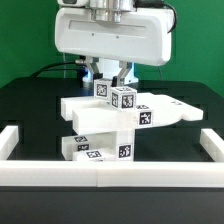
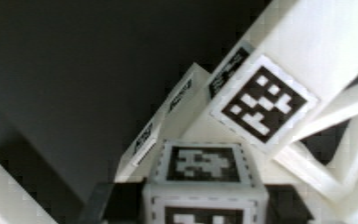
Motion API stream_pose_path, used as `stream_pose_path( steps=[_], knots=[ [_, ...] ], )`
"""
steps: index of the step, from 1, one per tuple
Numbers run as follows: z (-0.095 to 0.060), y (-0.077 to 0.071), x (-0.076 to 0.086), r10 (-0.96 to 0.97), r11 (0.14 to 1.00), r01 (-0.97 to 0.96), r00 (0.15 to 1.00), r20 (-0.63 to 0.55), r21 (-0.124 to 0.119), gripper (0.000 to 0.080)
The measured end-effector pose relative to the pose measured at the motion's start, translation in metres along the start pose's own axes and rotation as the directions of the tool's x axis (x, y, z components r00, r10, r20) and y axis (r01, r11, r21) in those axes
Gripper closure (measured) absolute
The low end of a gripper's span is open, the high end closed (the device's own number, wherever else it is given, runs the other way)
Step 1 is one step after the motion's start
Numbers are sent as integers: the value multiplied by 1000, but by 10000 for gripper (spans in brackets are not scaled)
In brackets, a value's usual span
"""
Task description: Assemble chair
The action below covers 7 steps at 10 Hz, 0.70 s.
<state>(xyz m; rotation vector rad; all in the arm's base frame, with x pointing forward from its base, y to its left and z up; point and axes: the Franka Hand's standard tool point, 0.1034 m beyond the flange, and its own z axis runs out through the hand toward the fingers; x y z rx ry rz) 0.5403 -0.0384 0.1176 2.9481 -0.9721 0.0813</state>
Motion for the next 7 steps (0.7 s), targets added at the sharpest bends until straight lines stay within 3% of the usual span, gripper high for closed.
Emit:
stream_pose_path(
  steps=[3, 4, 5, 6, 7],
  knots=[
    [0, 0, 0, -11, 1000, 11, 1000, 0, 0, 489],
    [0, 0, 0, -24, 1000, 24, 1000, 0, -1, 313],
    [0, 0, 0, -81, 997, 81, 997, 0, -2, 313],
    [0, 0, 0, -172, 985, 172, 985, -1, -2, 183],
    [0, -1, -1, -252, 968, 252, 968, 0, -2, 160]
  ],
)
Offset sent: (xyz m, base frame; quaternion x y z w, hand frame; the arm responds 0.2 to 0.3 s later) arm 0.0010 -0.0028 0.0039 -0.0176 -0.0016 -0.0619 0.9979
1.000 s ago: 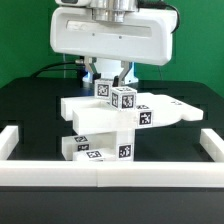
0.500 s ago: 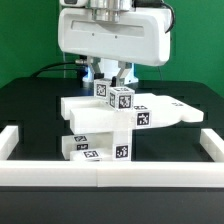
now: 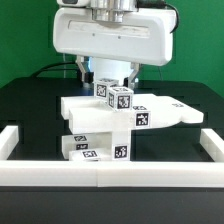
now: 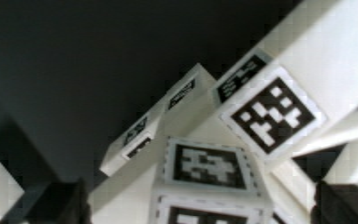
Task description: Assemble chair
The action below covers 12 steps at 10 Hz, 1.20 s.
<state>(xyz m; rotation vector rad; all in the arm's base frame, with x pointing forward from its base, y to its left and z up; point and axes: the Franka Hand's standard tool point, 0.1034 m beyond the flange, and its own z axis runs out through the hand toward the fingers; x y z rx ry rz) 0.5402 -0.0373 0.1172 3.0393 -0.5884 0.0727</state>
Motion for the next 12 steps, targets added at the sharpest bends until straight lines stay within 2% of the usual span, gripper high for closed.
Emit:
stream_pose_path(
  steps=[2, 5, 10, 12],
  knots=[
    [0, 0, 0, -165, 986, 165, 986, 0, -1, 153],
    [-1, -2, 0, -433, 902, 433, 902, 1, -11, 150],
    [-1, 0, 1, -741, 671, 741, 671, 13, -20, 150],
    [-1, 2, 1, -809, 588, 809, 588, 18, -22, 150]
  ],
)
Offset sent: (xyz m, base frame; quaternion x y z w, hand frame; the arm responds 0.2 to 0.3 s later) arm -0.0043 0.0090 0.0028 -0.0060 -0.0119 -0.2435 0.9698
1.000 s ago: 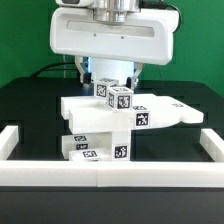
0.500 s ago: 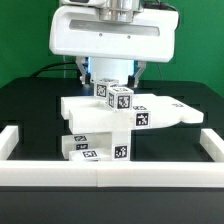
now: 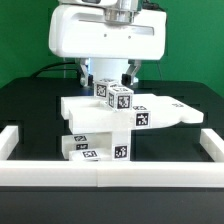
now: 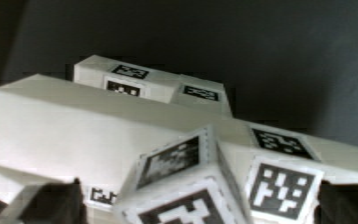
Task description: Assemble chair
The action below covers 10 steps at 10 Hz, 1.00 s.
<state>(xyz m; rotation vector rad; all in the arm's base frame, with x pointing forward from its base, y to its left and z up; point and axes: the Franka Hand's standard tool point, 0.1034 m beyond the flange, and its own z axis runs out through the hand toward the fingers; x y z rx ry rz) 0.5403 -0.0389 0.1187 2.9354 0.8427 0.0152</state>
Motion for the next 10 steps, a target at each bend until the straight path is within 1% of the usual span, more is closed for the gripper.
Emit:
stream_pose_path(
  steps=[1, 2, 3, 4, 5, 6, 7, 9, 10],
  knots=[
    [0, 1, -1, -47, 999, 47, 999, 4, -3, 150],
    [0, 2, -1, -44, 999, 44, 999, 4, -3, 150],
    [0, 2, -2, -43, 999, 43, 999, 5, -3, 238],
    [1, 2, -2, -39, 999, 39, 999, 5, -3, 378],
    [1, 2, -2, -16, 1000, 16, 1000, 5, -3, 378],
    [1, 2, -2, -16, 1000, 16, 1000, 5, -3, 518],
    [1, 2, -2, -7, 1000, 7, 1000, 5, -3, 518],
    [1, 2, -2, 165, 986, -165, 986, 5, -3, 518],
    [1, 2, -2, 218, 976, -218, 976, 5, -3, 518]
  ],
)
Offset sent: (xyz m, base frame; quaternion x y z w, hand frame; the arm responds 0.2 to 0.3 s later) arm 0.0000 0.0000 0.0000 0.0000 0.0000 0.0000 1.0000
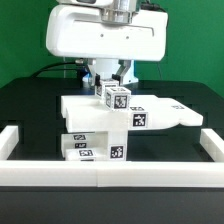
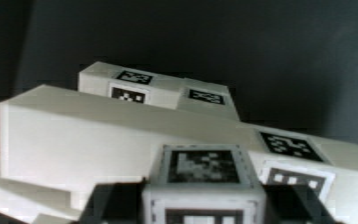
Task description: Assemble chair
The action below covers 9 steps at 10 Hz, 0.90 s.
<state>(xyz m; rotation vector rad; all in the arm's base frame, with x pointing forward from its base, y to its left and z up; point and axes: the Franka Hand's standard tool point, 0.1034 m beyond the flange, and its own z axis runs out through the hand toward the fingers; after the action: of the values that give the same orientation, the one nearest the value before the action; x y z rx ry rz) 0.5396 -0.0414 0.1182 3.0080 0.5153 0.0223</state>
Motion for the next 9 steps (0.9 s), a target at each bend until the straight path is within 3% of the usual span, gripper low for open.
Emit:
stream_pose_path(
  steps=[5, 8, 9],
  knots=[
    [0, -1, 1, 414, 910, -414, 910, 2, 2, 515],
    [0, -2, 1, 479, 878, -479, 878, 1, 1, 515],
    [0, -2, 1, 480, 878, -480, 878, 1, 1, 329]
  ],
)
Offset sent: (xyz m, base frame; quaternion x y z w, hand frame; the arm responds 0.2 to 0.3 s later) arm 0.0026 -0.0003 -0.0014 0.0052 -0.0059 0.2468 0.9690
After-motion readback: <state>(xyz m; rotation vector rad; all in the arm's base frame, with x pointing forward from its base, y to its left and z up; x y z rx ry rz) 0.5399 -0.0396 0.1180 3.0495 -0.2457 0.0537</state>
